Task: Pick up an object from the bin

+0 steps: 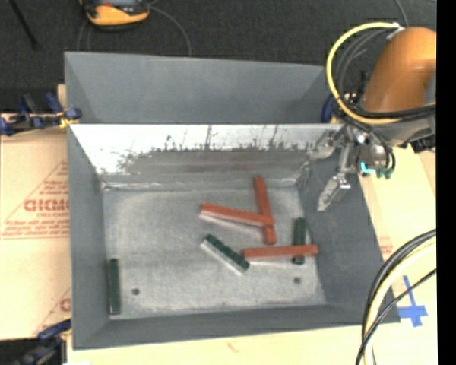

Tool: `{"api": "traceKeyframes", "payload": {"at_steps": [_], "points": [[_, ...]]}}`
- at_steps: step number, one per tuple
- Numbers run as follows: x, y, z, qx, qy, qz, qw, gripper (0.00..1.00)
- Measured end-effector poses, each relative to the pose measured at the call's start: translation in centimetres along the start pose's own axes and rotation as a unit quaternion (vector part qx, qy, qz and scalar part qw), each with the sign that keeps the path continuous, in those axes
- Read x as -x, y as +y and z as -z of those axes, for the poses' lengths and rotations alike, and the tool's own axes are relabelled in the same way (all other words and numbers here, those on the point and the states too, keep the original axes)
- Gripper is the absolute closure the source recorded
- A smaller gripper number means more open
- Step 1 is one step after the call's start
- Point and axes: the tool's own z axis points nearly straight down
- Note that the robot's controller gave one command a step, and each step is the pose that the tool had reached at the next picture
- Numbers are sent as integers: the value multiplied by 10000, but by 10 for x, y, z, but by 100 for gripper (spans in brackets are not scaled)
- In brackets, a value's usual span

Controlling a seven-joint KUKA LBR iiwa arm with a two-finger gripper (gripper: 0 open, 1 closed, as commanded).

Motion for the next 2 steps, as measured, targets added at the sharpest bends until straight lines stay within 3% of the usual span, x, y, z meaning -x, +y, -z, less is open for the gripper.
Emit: {"api": "traceKeyframes", "payload": {"at_steps": [1, 2], "points": [[2, 1, 5, -9, -41, 15, 10000, 0], [-2, 50, -80, -9, -57, 453, 9990, 0]]}}
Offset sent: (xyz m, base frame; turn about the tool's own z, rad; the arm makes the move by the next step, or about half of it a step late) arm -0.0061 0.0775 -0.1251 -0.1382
